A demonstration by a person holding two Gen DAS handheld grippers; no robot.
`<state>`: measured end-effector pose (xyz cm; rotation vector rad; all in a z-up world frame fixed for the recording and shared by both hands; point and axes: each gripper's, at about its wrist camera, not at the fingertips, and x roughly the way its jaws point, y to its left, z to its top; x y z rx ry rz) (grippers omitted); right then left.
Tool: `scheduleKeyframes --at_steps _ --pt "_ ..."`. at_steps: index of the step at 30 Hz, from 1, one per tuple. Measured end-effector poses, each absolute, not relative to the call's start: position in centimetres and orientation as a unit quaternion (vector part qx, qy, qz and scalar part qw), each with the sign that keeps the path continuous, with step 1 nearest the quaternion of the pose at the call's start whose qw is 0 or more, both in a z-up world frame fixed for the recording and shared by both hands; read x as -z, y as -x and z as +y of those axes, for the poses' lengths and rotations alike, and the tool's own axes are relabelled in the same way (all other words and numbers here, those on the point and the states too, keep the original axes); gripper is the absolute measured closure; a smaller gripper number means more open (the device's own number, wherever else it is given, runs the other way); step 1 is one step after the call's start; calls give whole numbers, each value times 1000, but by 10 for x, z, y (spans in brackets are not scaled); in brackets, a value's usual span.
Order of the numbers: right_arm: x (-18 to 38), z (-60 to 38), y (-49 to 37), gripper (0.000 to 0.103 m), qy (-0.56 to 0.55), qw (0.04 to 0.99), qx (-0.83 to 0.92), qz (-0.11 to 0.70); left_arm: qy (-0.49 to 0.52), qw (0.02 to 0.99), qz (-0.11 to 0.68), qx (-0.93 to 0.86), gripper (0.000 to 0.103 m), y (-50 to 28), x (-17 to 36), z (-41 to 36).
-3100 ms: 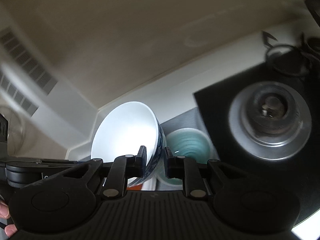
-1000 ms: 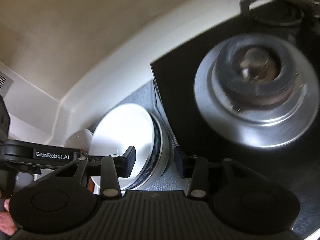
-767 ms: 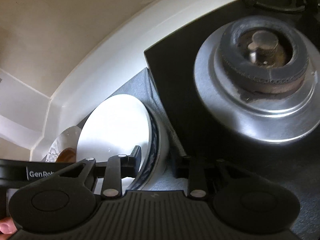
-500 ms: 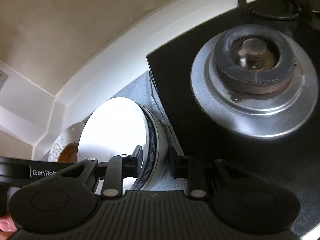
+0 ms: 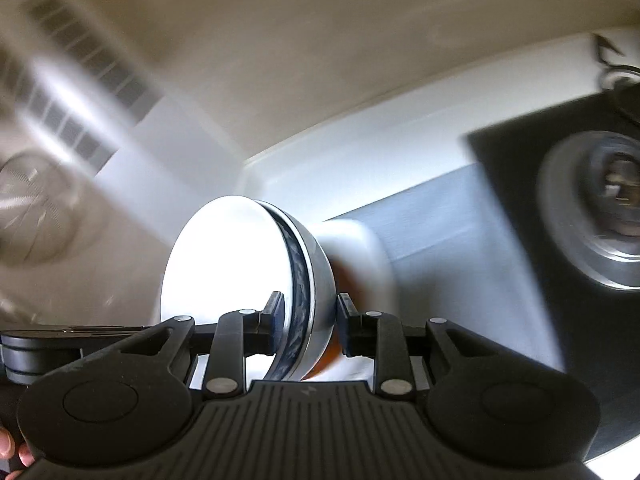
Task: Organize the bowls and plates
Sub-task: 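Lift the nested bowls and carry them toward the plate stack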
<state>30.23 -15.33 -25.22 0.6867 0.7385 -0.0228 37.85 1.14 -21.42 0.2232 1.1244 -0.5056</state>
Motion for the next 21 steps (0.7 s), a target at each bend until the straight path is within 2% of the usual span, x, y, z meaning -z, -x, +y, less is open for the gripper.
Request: scheduleKeyframes --at_steps 11,21 --pt "232 -15 -362 72 -257 857 -157 417 4 821 560 107 76 -374 203 188" --pt "265 49 -359 73 -176 829 -211 487 60 768 634 76 76 -362 253 252"
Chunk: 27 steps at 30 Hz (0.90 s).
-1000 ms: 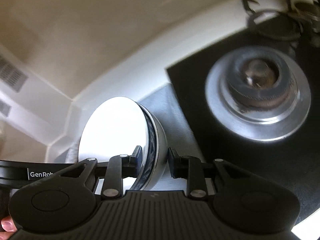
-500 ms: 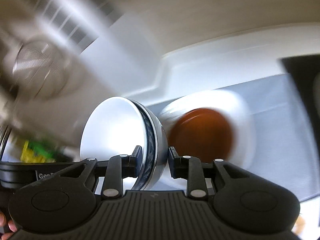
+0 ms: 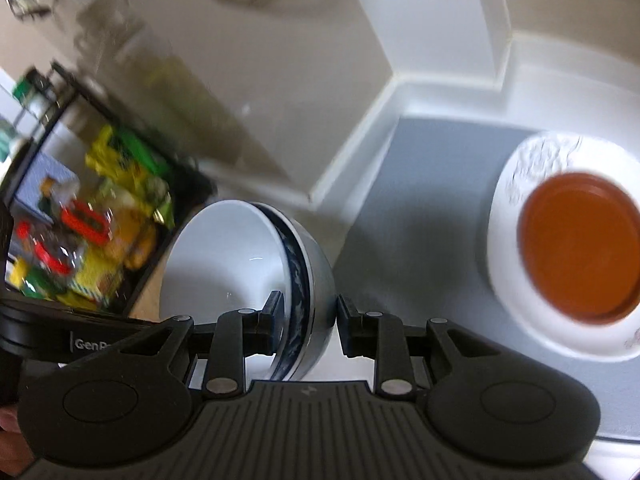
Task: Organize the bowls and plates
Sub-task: 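Lift the nested bowls and carry them toward the plate stack, then carry the nested bowls with both tools over the brown plate stack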
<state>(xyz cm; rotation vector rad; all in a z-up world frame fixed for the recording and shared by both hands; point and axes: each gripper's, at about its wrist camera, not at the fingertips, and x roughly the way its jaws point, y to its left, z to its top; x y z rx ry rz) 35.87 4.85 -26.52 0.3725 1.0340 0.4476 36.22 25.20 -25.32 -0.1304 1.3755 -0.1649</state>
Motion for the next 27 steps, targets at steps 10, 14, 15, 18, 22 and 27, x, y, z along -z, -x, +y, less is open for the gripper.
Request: scheduleKeyframes --at_steps 10,14,15,18,22,27 --pt "307 57 -344 74 -129 813 -186 537 67 731 672 99 75 -356 292 251" --pt "310 64 -343 70 -109 817 -194 532 59 726 678 100 75 -356 298 252" --pt "310 65 -342 69 -106 817 -196 531 59 726 677 103 75 -357 298 252" --pt "306 63 -342 62 -118 817 -201 528 73 723 678 109 75 -359 296 257" --pt "299 48 -340 52 -157 816 -198 520 71 738 663 102 77 -358 288 260" --pt "299 40 -339 55 -170 817 -198 514 66 751 649 104 77 -359 283 260"
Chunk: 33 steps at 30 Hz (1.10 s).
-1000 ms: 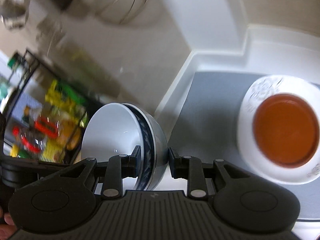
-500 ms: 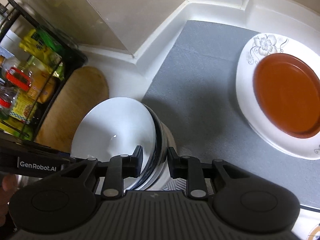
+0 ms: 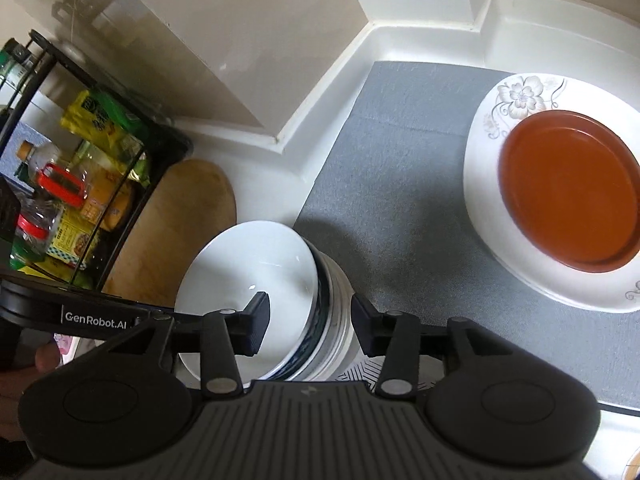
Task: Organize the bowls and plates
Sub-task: 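Carry the nested bowls with both tools over the brown plate stack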
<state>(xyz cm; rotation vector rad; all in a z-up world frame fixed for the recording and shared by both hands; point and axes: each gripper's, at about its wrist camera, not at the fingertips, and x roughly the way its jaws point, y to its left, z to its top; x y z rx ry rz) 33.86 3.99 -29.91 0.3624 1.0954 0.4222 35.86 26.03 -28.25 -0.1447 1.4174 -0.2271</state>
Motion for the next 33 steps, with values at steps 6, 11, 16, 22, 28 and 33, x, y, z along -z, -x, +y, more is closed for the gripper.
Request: scheduleKeyframes --at_steps 6,11,16,22,28,33 --pt "313 29 -341 68 -198 806 -203 520 44 769 629 103 74 -358 281 263" --pt "322 19 -342 40 -223 799 -182 528 57 763 636 99 58 -366 294 272" --pt "337 11 -342 7 -218 801 -172 530 70 748 650 117 44 -371 310 280" --pt "366 -1 -345 6 -315 765 -176 533 67 748 646 137 40 -369 322 278" --pt "380 8 -344 11 -350 747 -190 532 115 742 632 193 29 -374 343 279" --pt "384 7 -339 15 -384 735 -183 528 178 715 644 207 28 -376 359 297"
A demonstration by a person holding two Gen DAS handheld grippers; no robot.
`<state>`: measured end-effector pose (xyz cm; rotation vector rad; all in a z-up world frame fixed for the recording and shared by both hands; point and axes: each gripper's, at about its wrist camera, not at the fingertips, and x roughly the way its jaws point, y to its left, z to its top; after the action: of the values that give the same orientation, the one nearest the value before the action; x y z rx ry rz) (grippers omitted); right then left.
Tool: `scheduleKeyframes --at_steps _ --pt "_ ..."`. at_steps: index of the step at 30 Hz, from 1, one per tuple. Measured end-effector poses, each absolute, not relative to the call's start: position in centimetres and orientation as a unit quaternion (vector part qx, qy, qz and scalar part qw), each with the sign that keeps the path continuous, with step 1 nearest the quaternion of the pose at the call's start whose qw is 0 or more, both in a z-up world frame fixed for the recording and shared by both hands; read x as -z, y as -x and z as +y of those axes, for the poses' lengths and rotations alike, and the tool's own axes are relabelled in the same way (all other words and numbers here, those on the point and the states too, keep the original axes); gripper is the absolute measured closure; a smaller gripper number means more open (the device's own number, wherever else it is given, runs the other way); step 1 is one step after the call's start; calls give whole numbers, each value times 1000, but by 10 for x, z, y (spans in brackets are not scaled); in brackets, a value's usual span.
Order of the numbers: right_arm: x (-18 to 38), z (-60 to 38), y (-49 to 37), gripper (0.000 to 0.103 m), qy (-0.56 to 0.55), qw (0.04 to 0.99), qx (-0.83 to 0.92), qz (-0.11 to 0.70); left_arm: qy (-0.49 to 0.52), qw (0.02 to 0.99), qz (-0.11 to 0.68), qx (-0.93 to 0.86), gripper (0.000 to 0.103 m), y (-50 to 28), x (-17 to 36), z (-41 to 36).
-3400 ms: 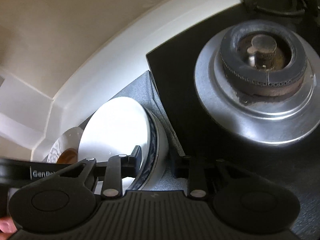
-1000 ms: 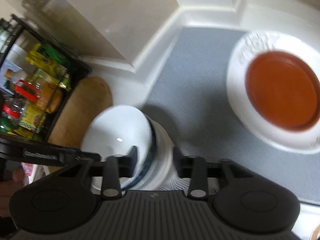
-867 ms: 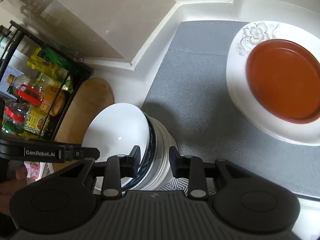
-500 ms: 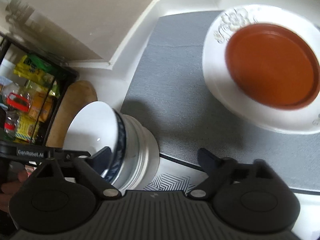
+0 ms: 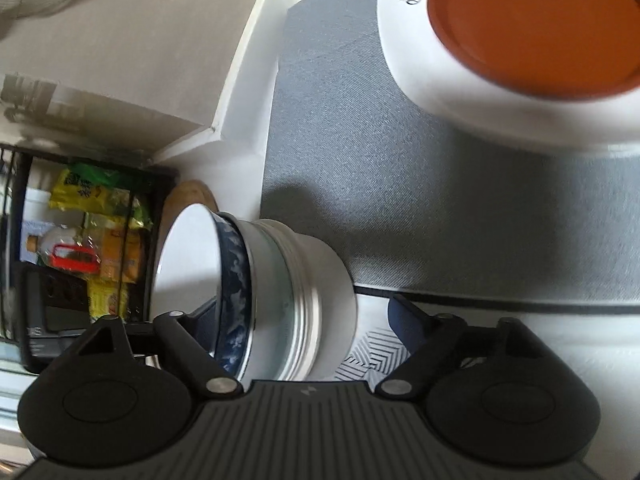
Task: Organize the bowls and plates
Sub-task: 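Carry the nested bowls with both tools over the brown plate stack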
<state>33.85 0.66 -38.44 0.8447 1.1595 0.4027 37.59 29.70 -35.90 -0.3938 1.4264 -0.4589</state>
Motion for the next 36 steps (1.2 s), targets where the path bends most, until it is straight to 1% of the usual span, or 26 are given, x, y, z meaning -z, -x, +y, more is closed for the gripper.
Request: scheduleKeyframes --at_steps 4,9,10,11,13,17,22,27,31,36 --pt "389 9 -337 15 -406 728 -176 524 181 709 644 223 31 -375 360 299" --pt "390 21 -342 17 -396 730 -187 525 222 684 655 231 43 -380 368 315" --pt "389 24 -342 20 -390 735 -182 523 227 681 657 230 45 -380 367 318" --pt "389 24 -341 29 -386 741 -174 521 226 681 658 230 47 -381 366 320" --pt "388 25 -338 31 -383 748 -164 516 201 687 657 237 49 -381 360 315" --pt "374 25 -335 45 -351 768 -165 511 146 706 648 248 48 -379 347 302" --pt "370 5 -337 51 -383 758 -185 495 123 713 646 244 50 -379 341 297" --pt "368 0 -339 52 -363 760 -202 500 127 709 647 249 51 -378 341 297" --pt "371 -2 -337 52 -373 757 -200 497 133 709 648 242 52 -380 342 295" --pt "364 1 -333 54 -371 758 -201 497 98 731 632 238 54 -372 327 287"
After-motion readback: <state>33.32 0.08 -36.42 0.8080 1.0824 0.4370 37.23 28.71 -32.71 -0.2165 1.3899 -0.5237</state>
